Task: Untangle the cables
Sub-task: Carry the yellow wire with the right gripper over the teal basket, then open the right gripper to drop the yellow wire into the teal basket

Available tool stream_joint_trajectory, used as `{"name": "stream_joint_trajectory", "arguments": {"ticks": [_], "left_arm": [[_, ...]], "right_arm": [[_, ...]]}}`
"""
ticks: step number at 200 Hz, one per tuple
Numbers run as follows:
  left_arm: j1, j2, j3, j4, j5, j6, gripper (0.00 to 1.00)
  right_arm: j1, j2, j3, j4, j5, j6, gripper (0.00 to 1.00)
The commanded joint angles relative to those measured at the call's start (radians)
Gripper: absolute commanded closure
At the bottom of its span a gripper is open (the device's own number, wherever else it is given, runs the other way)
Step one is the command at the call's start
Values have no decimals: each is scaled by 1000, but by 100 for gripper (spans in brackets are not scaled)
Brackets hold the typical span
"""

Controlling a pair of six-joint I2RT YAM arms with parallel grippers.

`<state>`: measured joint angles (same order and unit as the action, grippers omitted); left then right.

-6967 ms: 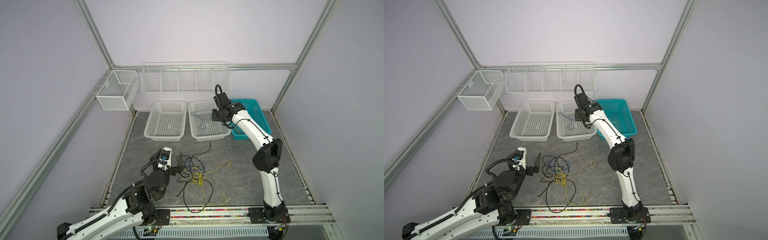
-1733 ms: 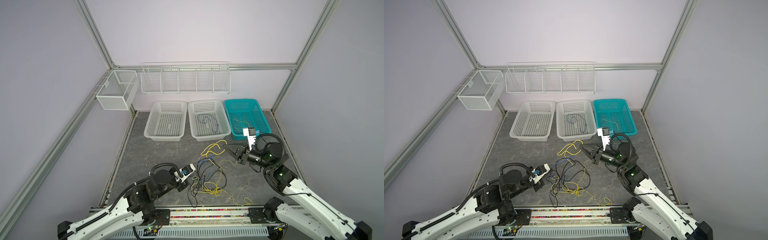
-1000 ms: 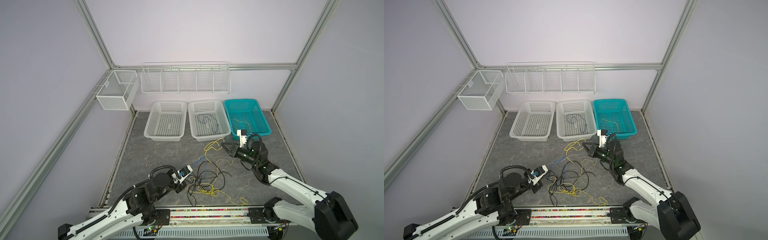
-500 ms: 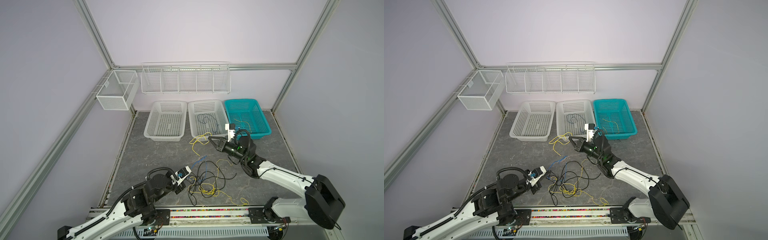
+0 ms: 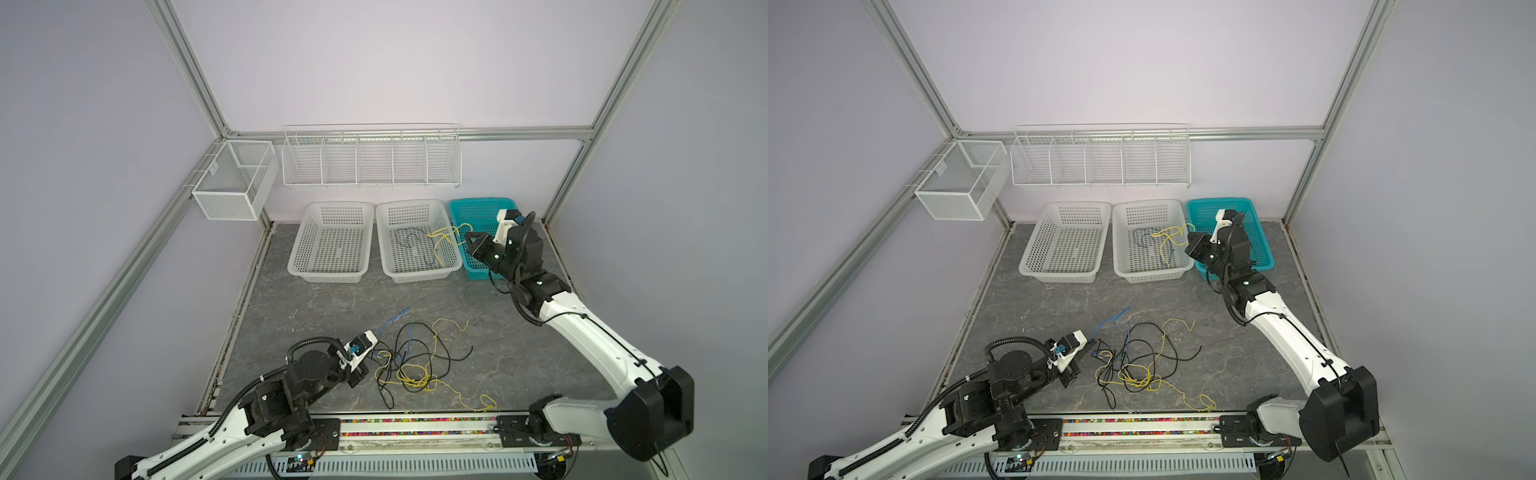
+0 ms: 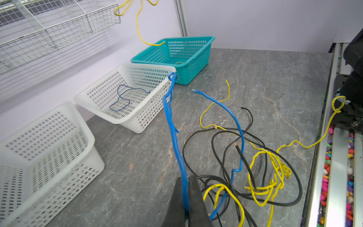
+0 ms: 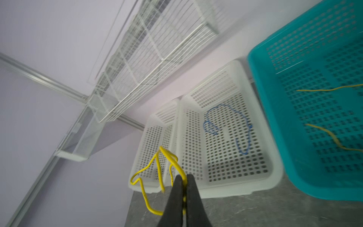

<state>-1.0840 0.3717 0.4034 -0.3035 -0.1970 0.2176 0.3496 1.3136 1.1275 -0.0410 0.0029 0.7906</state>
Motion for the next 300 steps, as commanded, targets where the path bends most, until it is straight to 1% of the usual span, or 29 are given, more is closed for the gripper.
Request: {"name": "stream_joint_trajectory", "arguments": {"ticks": [1,15,22,26,36,78,104,134,170,189,209,220,230,236,262,278,293,300], "left_arm": [[3,-11,-12,43,-50,-18,100],[3,-14,-15,51,-65,-20,100],[3,-14,-18,52,-71,-20,100],[3,-14,-18,54,-73,-21,100],[3,-13,-21,54,-76,-20,100],[3,-5,-27,67,-88,-23,100],[3,-8,-28,66,-96,-21,100],[3,-4,-28,68,-102,-21,100],[4,6,-28,67,-106,-20,100],[4,9,-28,66,-107,-20,100],[4,16,-26,64,-110,-24,100],[4,17,-25,64,-113,-26,100],[4,18,-25,66,-116,-27,100],[4,18,-25,66,-117,-30,100],[4,24,-22,69,-124,-38,100],[4,33,-18,69,-128,-43,100],[4,41,-7,72,-141,-48,100],[4,46,2,70,-155,-49,100]], "right_arm": [[-81,66,78,-233,47,-44,94],[-132,113,119,-271,47,-51,94],[-139,134,138,-283,50,-48,94],[-174,148,145,-286,49,-46,94],[-195,178,170,-300,57,-50,94],[-223,298,286,-377,137,-80,94],[-241,334,324,-403,188,-91,94],[-269,382,380,-455,176,-111,93],[-278,377,387,-459,112,-117,86],[-279,359,391,-458,77,-105,80],[-277,324,394,-470,53,-92,72],[-278,297,389,-480,36,-76,64],[-275,265,376,-488,16,-61,53],[-272,243,362,-490,3,-54,48],[-239,112,253,-457,-31,-31,30],[-197,35,183,-439,-50,-46,24],[-152,-21,130,-428,-69,-84,21],[-103,-42,102,-411,-88,-105,21]]}}
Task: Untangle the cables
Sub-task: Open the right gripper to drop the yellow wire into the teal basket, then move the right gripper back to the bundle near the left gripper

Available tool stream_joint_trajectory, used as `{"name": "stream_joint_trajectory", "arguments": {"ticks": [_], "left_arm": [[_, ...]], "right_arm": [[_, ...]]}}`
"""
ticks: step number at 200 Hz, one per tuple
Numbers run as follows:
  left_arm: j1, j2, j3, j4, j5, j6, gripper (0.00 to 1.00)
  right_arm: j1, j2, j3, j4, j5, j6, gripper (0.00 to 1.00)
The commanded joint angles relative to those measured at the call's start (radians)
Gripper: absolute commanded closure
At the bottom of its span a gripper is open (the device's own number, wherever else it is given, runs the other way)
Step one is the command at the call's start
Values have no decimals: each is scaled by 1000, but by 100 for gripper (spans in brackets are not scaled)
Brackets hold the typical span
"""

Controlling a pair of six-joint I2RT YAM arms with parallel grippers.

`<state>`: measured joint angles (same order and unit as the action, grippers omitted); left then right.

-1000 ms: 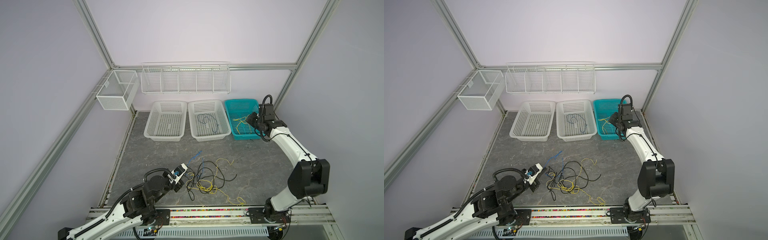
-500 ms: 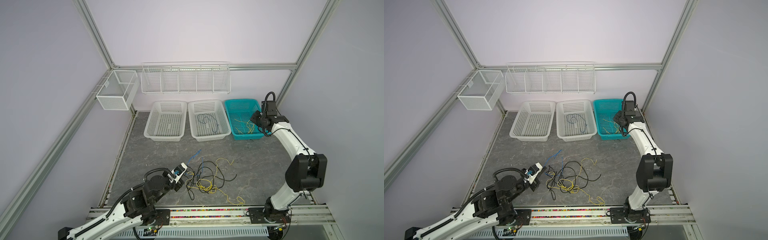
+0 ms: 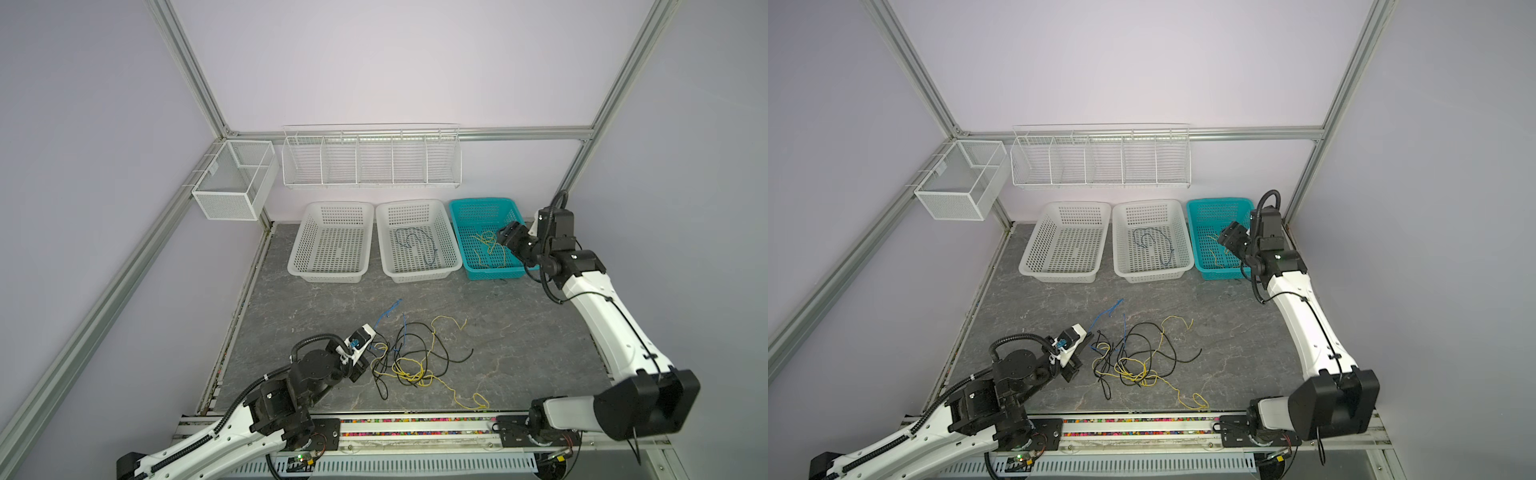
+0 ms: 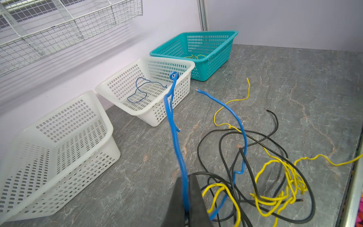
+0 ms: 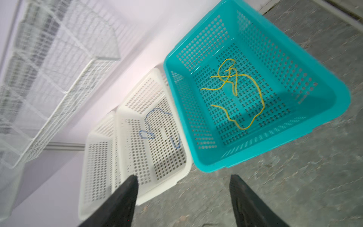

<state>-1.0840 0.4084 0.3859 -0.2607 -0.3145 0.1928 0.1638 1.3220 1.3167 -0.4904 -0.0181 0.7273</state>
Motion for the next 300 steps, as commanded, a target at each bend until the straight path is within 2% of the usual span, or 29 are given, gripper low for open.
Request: {"name": "stream_joint_trajectory", "arguments": {"ticks": [1,47,77,103,134,154,180,195,245,300], "left_arm": [[4,11,21,27,-40,-24,100],[4,104,112,4,-169,-52,100],[4,197,184,-18,-201,-119,100],[4,294,267,-32,-207,-193,100],[4,429,384,-76,-269,-316,100],[4,508,458,-120,-249,-394,100],[3,591,532,-175,-236,-487,100],[3,621,561,-193,-223,-523,100],[3,631,570,-190,-196,-663,100],[3,592,572,-216,-180,-781,100]], "right_arm": [[87,-54,-92,41,-70,-45,21],[330,-197,-342,227,-216,-231,19],[434,-242,-533,455,-338,-260,19],[498,-235,-602,575,-412,-267,20],[584,-230,-660,670,-371,-308,20],[653,-206,-654,673,-338,-351,22],[669,-182,-724,790,-308,-340,24],[672,-158,-718,799,-322,-329,27],[683,-180,-745,825,-268,-322,37],[684,-141,-743,826,-221,-316,56]]}}
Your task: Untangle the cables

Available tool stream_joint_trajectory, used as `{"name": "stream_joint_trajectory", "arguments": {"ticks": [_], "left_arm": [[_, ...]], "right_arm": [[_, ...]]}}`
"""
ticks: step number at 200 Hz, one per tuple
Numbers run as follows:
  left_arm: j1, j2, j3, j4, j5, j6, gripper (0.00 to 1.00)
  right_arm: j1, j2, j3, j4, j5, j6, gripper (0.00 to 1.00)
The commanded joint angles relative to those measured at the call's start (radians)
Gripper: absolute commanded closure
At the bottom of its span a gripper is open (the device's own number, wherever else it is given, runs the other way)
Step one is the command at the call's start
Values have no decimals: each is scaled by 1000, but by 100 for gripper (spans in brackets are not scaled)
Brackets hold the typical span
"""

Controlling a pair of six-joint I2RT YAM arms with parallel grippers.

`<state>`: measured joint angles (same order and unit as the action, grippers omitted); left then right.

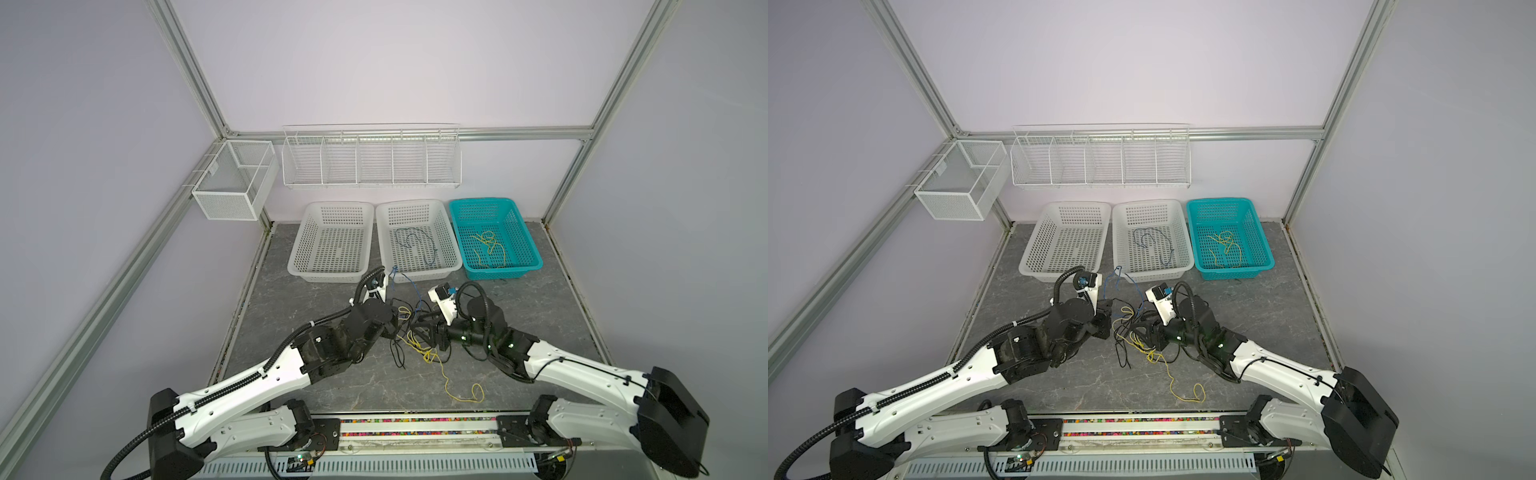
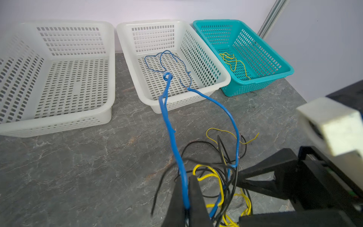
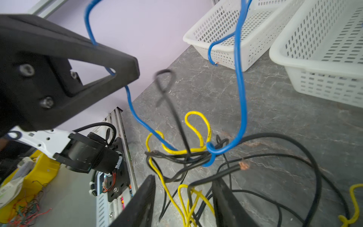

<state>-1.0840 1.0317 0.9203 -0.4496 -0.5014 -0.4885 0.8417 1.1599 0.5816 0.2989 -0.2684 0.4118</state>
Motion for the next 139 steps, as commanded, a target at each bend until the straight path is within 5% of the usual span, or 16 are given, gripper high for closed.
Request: {"name": "stream_joint_trajectory", "arguments": {"ticks": [1,139], "left_arm": [[3,-31,38,-29,6,-102,100],[3,-90,-41,-7,-18,-346,100]], "right_arm": [[7,22,-8,37,30,0,56],[40,95,-31,171,11,42,60]]}}
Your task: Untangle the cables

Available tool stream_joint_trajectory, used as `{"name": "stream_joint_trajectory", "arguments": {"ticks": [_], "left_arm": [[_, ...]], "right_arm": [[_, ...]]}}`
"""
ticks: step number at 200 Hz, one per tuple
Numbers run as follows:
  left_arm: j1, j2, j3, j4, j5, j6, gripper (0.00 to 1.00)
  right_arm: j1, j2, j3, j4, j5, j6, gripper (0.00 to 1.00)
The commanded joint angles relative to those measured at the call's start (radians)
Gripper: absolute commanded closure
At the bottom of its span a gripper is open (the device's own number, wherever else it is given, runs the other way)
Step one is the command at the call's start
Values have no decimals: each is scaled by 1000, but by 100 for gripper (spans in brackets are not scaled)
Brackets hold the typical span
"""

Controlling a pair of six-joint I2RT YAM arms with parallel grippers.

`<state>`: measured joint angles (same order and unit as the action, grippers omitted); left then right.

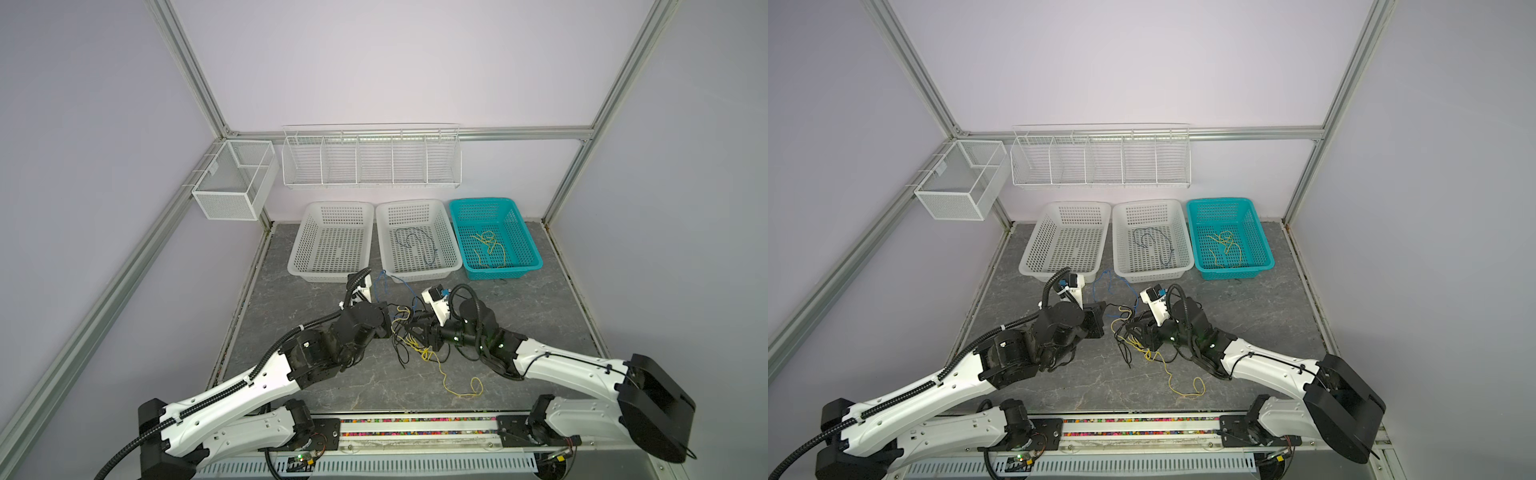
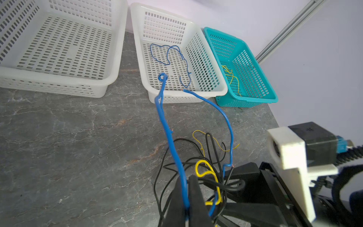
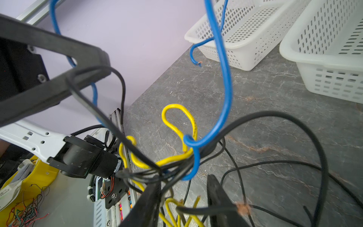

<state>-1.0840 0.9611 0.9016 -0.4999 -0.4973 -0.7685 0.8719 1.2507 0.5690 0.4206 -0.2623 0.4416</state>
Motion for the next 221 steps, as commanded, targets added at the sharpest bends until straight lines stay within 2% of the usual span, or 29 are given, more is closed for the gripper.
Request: {"name": "stream_joint_trajectory", "arguments": {"ticks": [1,39,75,108,135,166,221], "left_arm": [[3,-19,-22,44,-21,-67,100],[3,-35,-30,43,-26,-87,100],[3,-96,-5,-45,-99,-62,100],[35,-151,47,-233,-146,-43,100],[131,-198,53,-343,-20,-28,100],[150,-229,77,-437,57,52,100],[161,-150,127,-640,44,140,100]], "right_arm": [[10,4,-19,49,7,13,60],[10,-3,-19,2,126,9,81],[10,-45,-22,-71,258,-1,93],[6,-93,-8,-191,432,-9,94],[-9,-112,-7,-239,508,10,94],[-43,-115,5,-329,605,61,94],[-202,-213,-57,-349,520,160,94]]}}
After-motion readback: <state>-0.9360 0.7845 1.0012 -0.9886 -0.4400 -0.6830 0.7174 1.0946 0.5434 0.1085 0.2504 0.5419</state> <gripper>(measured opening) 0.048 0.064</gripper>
